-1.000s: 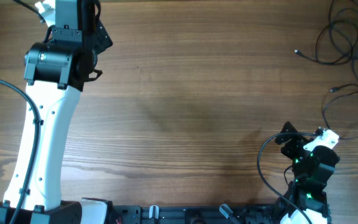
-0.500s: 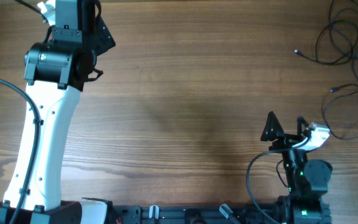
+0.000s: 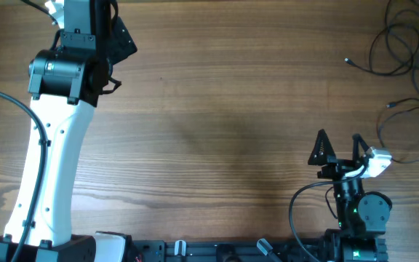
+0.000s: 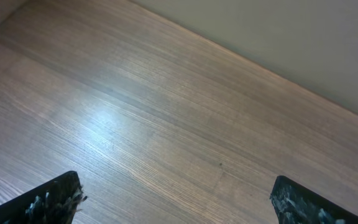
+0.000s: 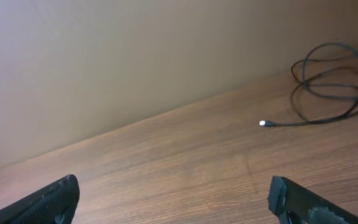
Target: Untangle cables
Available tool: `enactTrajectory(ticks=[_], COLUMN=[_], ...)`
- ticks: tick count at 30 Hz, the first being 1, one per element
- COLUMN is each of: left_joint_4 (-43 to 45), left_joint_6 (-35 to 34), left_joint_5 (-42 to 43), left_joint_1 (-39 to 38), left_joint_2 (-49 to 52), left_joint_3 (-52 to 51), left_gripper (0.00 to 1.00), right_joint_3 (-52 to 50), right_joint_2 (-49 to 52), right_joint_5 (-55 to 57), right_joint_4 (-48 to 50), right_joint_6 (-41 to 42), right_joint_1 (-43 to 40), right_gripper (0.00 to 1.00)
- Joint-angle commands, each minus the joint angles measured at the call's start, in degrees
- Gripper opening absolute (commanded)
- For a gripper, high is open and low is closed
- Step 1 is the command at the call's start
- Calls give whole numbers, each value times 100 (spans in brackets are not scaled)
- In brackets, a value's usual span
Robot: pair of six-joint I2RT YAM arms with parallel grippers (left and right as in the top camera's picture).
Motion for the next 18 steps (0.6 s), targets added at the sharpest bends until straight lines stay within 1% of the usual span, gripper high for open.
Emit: enactTrajectory(ticks=[1,3,4,6,7,10,12,15,18], left_joint_4=[-120,-101,-79,-79,-85,-79,-79,-81,-79], left_joint_6=[48,48,48,50,48,50,50,50,52], left_joint_5=[70,70,68,68,68,68,68,68,68], left_joint_1=[-15,-13,-13,-13,-13,-13,-13,-13,-13], left_joint_2=[-61,-50,-50,-50,-50,-28,-24,-24,-20], left_joint_3=[-33,-37,-37,-37,-37,-37,-37,-37,-37], left_gripper=[100,100,100,100,100,100,100,100,100], right_joint_3=[-2,-2,-2,-2,-2,-2,-2,-2,-2], right_joint_2=[15,264,372,634,787,1060,1080,1080,1080], right_joint_5=[400,356,304,103,109,188,186,188,184], right_joint_4=[37,37,37,22,20,166,538,841,662], right_joint_6=[-2798,-4315,-4411,-3814,-3276,-2999,-2461,-2404,-2409], right_joint_1=[22,22,22,22,22,22,22,22,22], right_gripper=[100,100,100,100,100,100,100,99,100])
